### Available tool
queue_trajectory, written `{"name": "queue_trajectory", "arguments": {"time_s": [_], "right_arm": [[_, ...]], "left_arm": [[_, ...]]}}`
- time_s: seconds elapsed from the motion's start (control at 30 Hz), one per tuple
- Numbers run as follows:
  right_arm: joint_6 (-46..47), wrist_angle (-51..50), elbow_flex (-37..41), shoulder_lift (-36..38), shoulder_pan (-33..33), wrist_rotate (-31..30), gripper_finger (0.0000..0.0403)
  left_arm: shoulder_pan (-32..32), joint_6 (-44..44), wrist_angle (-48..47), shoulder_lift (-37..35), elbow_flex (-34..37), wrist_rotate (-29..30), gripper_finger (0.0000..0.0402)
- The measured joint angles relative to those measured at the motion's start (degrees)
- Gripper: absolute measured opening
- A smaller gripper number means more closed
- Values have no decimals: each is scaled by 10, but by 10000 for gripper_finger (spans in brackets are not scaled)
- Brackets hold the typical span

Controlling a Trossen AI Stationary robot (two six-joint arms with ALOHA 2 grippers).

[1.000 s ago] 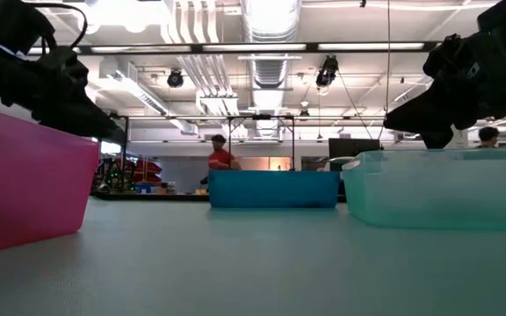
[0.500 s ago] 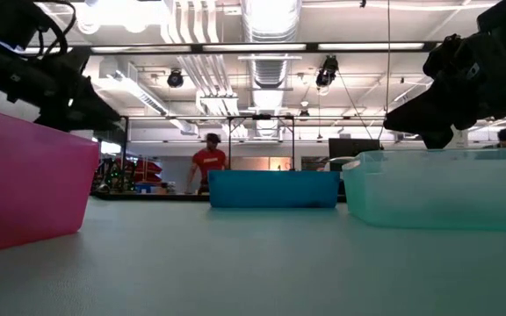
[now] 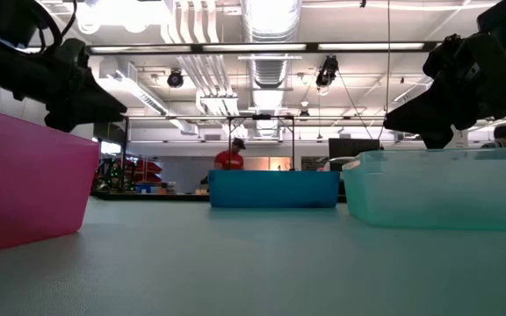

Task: Sort silverware by color (type)
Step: Return to Home Position

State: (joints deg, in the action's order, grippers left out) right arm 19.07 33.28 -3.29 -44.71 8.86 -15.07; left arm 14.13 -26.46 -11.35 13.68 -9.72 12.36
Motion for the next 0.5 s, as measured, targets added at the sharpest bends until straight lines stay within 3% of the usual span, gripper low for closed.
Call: {"name": "queue_trajectory", "arguments": {"time_s": [0.3,0.5], "right_arm": [[0,0,0,0,0,0,84],[0,0,0,0,0,0,77]], "left_arm": [[0,-9,5,9,0,-18,98],[-1,-55,75,-22,32,-29,98]]}}
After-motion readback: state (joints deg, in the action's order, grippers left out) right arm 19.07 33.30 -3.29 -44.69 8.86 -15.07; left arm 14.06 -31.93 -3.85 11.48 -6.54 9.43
